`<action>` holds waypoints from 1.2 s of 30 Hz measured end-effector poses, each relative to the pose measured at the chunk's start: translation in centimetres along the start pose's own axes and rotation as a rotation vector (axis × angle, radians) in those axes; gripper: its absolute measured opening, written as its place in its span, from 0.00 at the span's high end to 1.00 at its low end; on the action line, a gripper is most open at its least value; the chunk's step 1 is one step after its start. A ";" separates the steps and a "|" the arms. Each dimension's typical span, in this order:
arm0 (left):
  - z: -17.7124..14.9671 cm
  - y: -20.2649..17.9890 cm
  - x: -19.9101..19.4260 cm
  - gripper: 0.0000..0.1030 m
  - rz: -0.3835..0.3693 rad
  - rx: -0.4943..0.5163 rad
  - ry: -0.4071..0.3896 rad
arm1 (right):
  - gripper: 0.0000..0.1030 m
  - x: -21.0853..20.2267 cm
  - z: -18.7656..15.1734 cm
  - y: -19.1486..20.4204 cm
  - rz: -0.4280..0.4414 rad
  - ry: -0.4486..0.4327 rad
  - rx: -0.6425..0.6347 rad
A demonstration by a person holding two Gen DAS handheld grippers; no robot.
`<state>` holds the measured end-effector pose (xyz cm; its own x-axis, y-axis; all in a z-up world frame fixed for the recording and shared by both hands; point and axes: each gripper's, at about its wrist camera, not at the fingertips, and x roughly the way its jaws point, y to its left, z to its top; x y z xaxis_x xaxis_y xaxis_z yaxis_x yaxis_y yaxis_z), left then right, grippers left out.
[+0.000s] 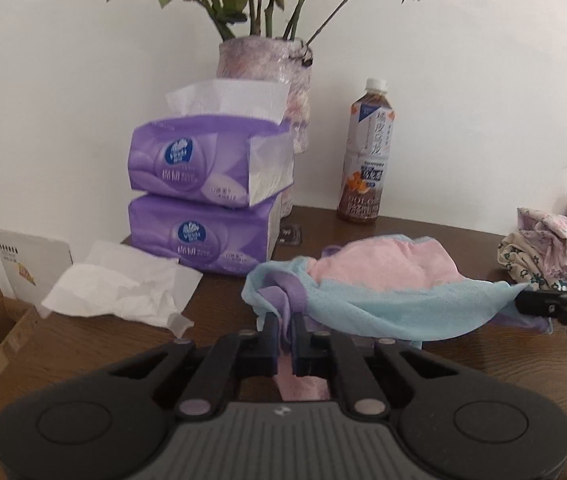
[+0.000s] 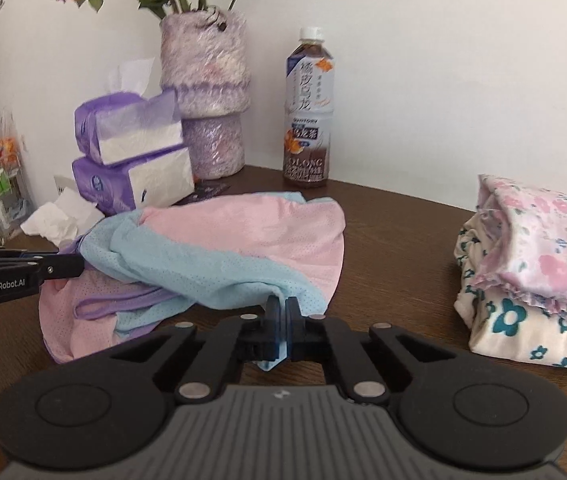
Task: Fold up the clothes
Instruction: 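Lift the garment with both grippers and shake it open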
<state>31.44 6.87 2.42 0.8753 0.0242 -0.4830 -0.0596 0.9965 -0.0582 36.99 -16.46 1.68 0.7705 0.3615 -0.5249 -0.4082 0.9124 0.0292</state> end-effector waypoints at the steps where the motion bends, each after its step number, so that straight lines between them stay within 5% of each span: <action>1: 0.1 -0.1 -1.1 0.96 -0.012 0.011 -0.025 | 0.98 -1.4 0.2 -0.6 -0.002 -0.027 0.011; 12: -0.3 -2.6 -18.1 0.96 -0.153 0.125 -0.303 | 0.98 -22.5 0.2 -5.0 -0.028 -0.337 -0.004; 23: -1.8 -2.7 -30.4 0.96 -0.269 0.156 -0.371 | 0.98 -38.0 -5.5 -9.8 -0.003 -0.350 0.096; 26: -1.9 -3.7 -30.8 0.96 -0.261 0.213 -0.365 | 0.98 -38.7 -7.1 -10.7 -0.020 -0.332 0.116; 30: -1.1 -5.2 -26.3 0.95 -0.236 0.230 -0.283 | 0.98 -35.6 -7.5 -12.4 -0.050 -0.261 0.164; 36: -1.6 -6.2 -13.4 0.94 -0.149 0.193 -0.075 | 0.98 -24.8 -7.3 -15.0 -0.123 -0.070 0.216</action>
<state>19.26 0.29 7.86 0.9012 -0.1253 -0.4148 0.1589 0.9862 0.0472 20.45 -40.48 8.02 0.8429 0.2505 -0.4762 -0.2011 0.9675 0.1531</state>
